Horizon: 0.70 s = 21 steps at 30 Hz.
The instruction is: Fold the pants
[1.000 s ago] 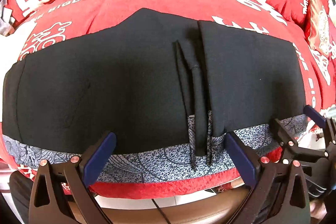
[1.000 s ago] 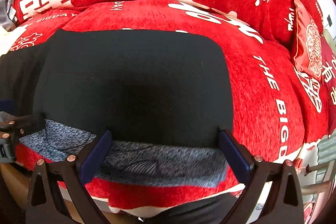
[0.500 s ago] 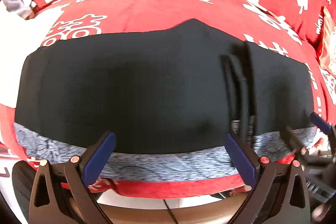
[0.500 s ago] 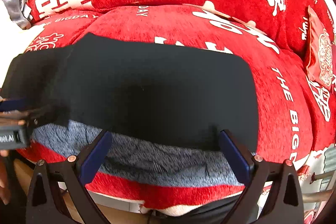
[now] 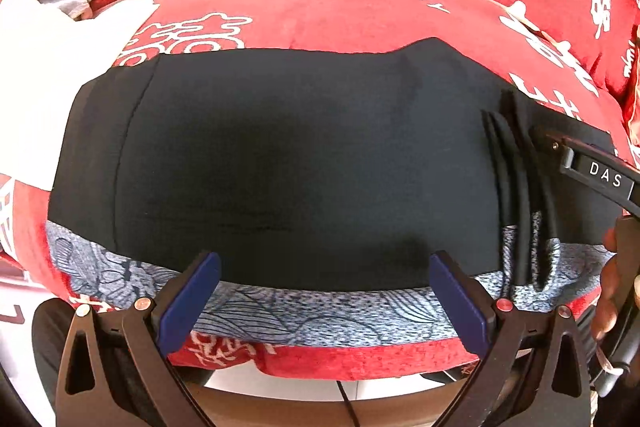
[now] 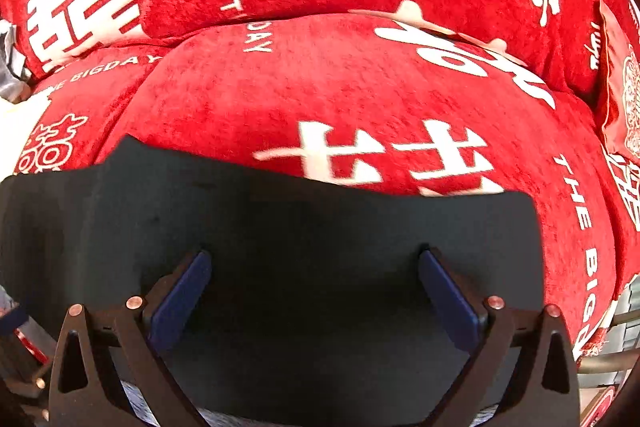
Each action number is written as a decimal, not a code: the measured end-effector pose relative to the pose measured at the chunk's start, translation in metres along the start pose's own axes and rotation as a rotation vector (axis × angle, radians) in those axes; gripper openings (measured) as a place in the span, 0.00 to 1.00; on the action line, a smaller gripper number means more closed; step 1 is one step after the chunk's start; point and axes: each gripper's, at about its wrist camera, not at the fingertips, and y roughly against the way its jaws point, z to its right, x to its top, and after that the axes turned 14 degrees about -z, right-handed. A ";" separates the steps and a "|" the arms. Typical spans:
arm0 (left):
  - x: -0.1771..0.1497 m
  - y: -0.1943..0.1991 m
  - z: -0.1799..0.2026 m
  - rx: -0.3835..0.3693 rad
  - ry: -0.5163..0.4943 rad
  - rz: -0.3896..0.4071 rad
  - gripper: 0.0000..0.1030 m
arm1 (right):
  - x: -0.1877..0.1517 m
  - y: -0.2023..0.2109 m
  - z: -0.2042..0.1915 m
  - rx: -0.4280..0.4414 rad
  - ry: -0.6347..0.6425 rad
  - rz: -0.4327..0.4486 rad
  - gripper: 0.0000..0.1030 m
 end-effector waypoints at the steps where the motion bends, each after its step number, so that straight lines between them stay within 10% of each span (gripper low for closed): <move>1: 0.000 0.000 -0.003 -0.001 0.004 -0.001 1.00 | -0.001 0.002 -0.003 -0.001 -0.002 0.010 1.00; 9: 0.014 0.004 -0.043 0.035 0.073 0.021 1.00 | 0.000 0.028 0.021 -0.029 -0.046 0.116 1.00; 21: 0.018 -0.006 -0.098 0.045 0.163 0.008 1.00 | -0.013 0.005 0.129 0.002 -0.301 -0.052 1.00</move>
